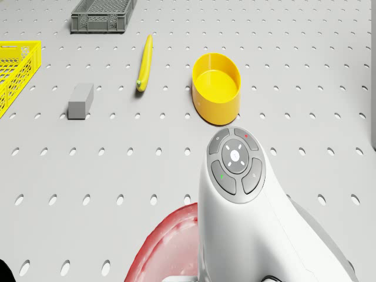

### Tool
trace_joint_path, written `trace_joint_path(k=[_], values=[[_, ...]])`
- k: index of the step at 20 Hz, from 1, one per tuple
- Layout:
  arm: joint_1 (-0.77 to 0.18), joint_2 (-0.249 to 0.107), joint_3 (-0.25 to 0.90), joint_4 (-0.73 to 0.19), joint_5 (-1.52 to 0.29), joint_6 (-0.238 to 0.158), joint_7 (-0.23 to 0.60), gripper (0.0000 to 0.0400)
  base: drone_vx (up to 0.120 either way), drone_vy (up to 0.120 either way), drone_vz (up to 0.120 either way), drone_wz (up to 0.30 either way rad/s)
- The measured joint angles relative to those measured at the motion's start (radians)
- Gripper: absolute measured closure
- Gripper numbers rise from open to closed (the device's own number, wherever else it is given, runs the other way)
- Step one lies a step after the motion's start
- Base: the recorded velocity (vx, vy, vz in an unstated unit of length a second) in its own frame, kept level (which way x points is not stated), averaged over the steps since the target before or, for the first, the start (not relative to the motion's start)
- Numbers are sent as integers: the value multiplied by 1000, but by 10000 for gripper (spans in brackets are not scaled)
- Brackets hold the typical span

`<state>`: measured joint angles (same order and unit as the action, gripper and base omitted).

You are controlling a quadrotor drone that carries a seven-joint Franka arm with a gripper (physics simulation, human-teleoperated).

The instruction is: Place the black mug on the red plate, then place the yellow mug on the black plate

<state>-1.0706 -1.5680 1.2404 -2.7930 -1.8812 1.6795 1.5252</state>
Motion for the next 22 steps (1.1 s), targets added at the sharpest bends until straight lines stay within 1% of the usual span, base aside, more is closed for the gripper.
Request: trace_joint_path(k=[1,2,3,5,7,10,13,14,17,22], values=[[-1,0,-8,3,-8,4,-1,176,0,0,0,0],[-1,0,-12,5,-11,5,-2,137,0,0,0,0],[0,0,-11,4,-11,5,-3,107,0,0,0,0],[4,1,0,1,0,0,-5,65,0,0,0,0],[9,0,19,-5,18,-8,-6,39,0,0,0,0],[17,0,56,-15,52,-22,-7,19,0,0,107,0],[21,-1,82,-21,76,-31,-8,9,0,0,120,0],[22,-2,88,-22,82,-32,-8,7,0,80,120,0],[24,-3,100,-25,94,-36,-8,3,-107,120,120,0],[25,-5,109,-27,103,-37,-8,1,-120,120,0,0]])
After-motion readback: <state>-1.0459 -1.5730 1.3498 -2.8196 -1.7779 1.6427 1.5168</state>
